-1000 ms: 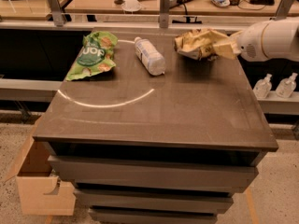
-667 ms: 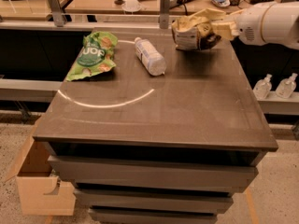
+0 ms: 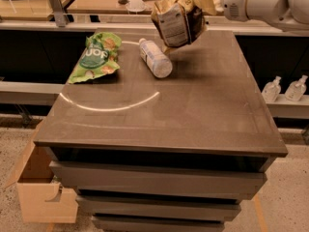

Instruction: Move brown chip bag near green rice chip bag

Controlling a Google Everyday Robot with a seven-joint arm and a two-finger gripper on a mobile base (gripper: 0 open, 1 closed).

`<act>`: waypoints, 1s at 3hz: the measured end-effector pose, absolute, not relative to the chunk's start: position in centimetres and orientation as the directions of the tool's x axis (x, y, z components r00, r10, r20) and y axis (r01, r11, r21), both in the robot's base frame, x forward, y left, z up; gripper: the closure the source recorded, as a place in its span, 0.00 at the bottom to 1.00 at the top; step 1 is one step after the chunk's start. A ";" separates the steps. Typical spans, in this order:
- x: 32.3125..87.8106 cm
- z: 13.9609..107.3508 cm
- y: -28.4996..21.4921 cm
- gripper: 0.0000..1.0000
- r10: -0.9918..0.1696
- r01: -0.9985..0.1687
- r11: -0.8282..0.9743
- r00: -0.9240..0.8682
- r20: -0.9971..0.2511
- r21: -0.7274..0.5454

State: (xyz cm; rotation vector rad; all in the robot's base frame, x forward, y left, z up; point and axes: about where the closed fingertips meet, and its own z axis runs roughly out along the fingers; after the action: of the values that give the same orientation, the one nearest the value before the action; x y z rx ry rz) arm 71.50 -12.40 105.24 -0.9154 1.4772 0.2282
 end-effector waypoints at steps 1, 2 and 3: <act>72.0 107.0 -10.1 1.00 -0.373 -0.655 0.631 0.213 -0.903 -0.415; 72.2 109.0 -7.7 1.00 -0.357 -0.649 0.606 0.297 -0.886 -0.461; 72.6 111.3 -5.3 1.00 -0.341 -0.633 0.581 0.381 -0.860 -0.511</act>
Offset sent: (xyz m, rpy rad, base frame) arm 0.0078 0.0693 0.0607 0.0201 -0.2304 0.1357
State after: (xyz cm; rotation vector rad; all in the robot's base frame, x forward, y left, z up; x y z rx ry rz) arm 72.63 -5.32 111.30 -0.9917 1.2169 0.2322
